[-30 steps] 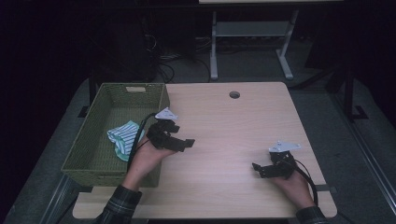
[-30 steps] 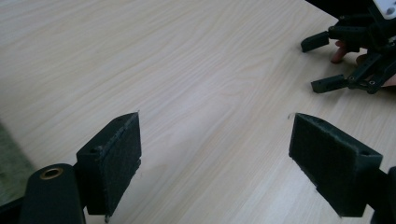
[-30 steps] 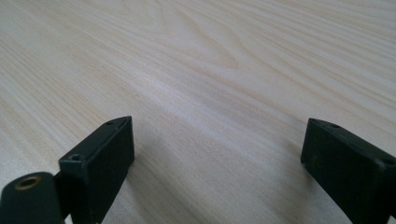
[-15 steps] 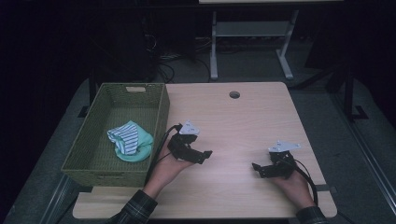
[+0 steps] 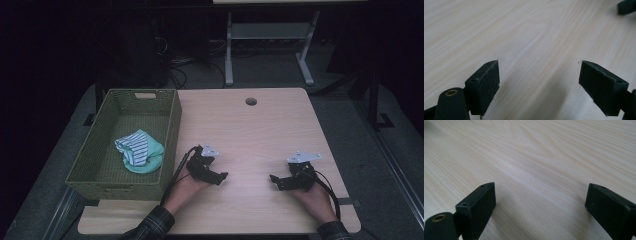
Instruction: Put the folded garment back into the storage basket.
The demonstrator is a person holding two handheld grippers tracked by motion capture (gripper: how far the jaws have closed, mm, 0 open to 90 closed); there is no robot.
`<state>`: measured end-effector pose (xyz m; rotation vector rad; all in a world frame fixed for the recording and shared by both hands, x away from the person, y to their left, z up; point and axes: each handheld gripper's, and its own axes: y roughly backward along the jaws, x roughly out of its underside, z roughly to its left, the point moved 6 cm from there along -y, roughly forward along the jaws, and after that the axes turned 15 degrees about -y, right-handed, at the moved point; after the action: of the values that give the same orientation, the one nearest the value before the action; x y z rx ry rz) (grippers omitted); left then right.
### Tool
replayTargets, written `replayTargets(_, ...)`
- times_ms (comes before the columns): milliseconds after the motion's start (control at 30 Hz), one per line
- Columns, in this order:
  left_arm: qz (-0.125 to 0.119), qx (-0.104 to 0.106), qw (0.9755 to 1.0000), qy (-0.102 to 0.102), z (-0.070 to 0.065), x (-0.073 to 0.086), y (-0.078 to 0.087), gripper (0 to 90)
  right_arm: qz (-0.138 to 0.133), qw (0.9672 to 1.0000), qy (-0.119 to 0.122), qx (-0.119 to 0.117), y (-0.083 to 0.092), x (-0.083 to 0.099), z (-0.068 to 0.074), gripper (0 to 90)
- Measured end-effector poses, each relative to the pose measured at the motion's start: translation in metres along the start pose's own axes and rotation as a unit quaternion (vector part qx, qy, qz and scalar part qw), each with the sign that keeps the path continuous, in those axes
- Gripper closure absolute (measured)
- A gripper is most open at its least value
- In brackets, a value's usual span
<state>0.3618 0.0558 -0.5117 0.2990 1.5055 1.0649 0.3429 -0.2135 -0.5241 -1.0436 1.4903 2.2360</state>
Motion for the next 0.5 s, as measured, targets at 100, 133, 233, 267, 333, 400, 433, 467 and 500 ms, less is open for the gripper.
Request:
replayTargets(100,0.004,-0.012,0.9999,-0.006,-0.0010,0.0010,-0.0039,14.8,0.000,1.0000,0.000,0.000,-0.0001,0.0000,0.0001,9.1)
replayTargets(133,0.003,-0.014,0.9999,-0.006,-0.0011,0.0008,-0.0045,14.7,0.000,1.0000,0.000,0.000,-0.0001,0.0000,0.0000,9.1)
replayTargets(233,-0.012,-0.024,0.9995,-0.014,-0.0030,0.0014,-0.0077,13.0,0.000,1.0000,0.000,0.000,-0.0001,0.0000,0.0001,9.1)
replayTargets(267,-0.023,-0.028,0.9992,-0.016,-0.0031,0.0021,-0.0082,12.7,0.000,1.0000,0.000,0.000,-0.0001,0.0000,0.0001,9.1)
replayTargets(333,-0.033,-0.030,0.9989,-0.014,-0.0036,0.0027,-0.0087,12.6,0.000,1.0000,0.000,0.000,-0.0001,0.0000,0.0001,9.1)
replayTargets(400,-0.033,-0.030,0.9989,-0.014,-0.0036,0.0026,-0.0088,12.6,0.000,1.0000,0.000,0.000,-0.0001,0.0000,0.0002,9.1)
replayTargets(433,-0.033,-0.030,0.9989,-0.014,-0.0036,0.0026,-0.0088,12.6,0.000,1.0000,0.000,0.000,-0.0001,0.0000,0.0001,9.1)
replayTargets(467,-0.031,-0.029,0.9990,-0.014,-0.0036,0.0028,-0.0085,12.6,0.000,1.0000,0.000,0.000,-0.0001,0.0000,0.0001,9.1)
replayTargets(500,-0.031,-0.029,0.9990,-0.014,-0.0036,0.0027,-0.0086,12.6,0.000,1.0000,0.000,0.000,-0.0001,0.0000,0.0002,9.1)
